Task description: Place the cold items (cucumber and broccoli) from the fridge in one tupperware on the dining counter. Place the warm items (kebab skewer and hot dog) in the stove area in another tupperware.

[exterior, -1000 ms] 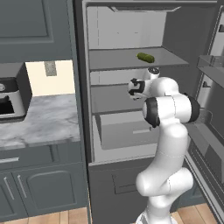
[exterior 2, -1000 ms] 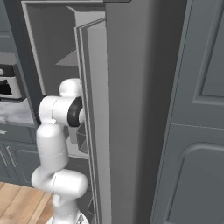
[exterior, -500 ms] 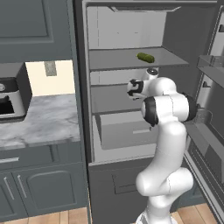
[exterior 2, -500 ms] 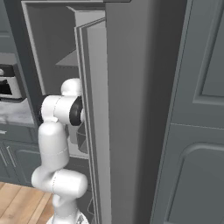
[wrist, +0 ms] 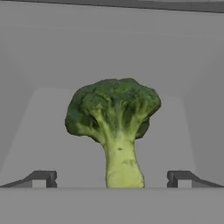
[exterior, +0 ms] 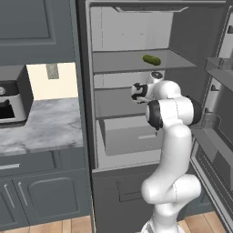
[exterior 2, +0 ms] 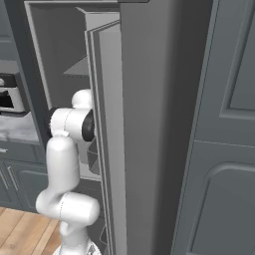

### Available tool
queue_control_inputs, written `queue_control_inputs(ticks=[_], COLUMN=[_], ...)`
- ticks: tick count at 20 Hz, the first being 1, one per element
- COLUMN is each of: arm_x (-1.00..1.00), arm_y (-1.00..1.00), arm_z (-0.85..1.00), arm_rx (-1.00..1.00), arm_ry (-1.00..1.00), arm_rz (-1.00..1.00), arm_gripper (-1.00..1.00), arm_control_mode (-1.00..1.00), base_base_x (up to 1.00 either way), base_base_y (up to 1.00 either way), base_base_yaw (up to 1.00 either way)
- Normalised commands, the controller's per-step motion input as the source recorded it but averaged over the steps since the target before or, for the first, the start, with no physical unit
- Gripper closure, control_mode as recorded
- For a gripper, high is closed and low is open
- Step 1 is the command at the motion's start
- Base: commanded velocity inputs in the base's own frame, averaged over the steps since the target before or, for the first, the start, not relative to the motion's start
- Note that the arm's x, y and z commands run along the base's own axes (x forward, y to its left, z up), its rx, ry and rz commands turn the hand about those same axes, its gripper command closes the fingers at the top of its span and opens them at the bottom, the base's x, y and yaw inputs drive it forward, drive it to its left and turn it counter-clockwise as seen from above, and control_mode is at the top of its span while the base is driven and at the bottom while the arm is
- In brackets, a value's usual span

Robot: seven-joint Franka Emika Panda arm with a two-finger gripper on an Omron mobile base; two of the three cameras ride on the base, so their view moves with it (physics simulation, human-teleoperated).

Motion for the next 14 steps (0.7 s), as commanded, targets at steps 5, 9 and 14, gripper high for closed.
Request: queue_control_inputs(ticks=[5,9,14], arm_x=[0.23,0.21,0.14], arm_y=[0.0,0.0,0.0], arm_z=[-0.01,-0.06,-0.14], arm_rx=[0.0,0.0,0.0], arm_ry=[0.0,0.0,0.0], arm_rz=[0.02,0.03,0.05], arm_gripper=[-1.0,-1.0,-1.0], arm_control_mode=[-1.0,-1.0,-1.0], base_base_x=[0.0,0.0,0.0], base_base_y=[0.0,0.0,0.0], base_base_yaw=[0.0,0.0,0.0])
